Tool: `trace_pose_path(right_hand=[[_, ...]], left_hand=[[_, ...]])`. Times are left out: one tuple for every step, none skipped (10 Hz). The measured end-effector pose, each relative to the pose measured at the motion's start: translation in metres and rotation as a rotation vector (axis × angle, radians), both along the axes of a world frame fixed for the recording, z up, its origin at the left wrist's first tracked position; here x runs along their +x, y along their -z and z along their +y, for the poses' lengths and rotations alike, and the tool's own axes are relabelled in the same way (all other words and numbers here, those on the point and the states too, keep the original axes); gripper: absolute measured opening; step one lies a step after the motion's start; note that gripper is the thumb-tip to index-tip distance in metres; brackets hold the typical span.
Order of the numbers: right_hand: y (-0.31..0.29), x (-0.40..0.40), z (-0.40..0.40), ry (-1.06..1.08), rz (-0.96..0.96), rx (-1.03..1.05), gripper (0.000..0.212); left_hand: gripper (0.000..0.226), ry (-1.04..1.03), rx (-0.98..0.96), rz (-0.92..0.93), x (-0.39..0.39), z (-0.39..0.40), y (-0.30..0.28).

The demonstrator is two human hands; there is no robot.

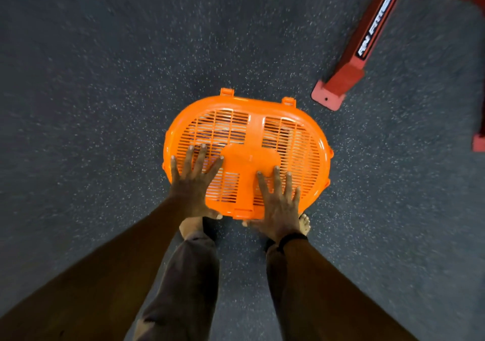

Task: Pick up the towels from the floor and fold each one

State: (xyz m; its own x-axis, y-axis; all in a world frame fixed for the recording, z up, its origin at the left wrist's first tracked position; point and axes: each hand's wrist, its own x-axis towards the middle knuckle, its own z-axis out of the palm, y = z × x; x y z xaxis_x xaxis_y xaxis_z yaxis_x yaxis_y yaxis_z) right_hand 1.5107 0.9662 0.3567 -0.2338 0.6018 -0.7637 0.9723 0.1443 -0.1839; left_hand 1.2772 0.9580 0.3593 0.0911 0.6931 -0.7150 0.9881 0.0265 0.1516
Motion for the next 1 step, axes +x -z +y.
trace_pose_path(right_hand=[[-0.0382, 0.0032, 0.0272, 0.040, 0.038, -0.001, 0.103]], left_hand=[[0.130, -0.025, -0.083, -0.054, -0.0058, 0.0147, -0.0348]])
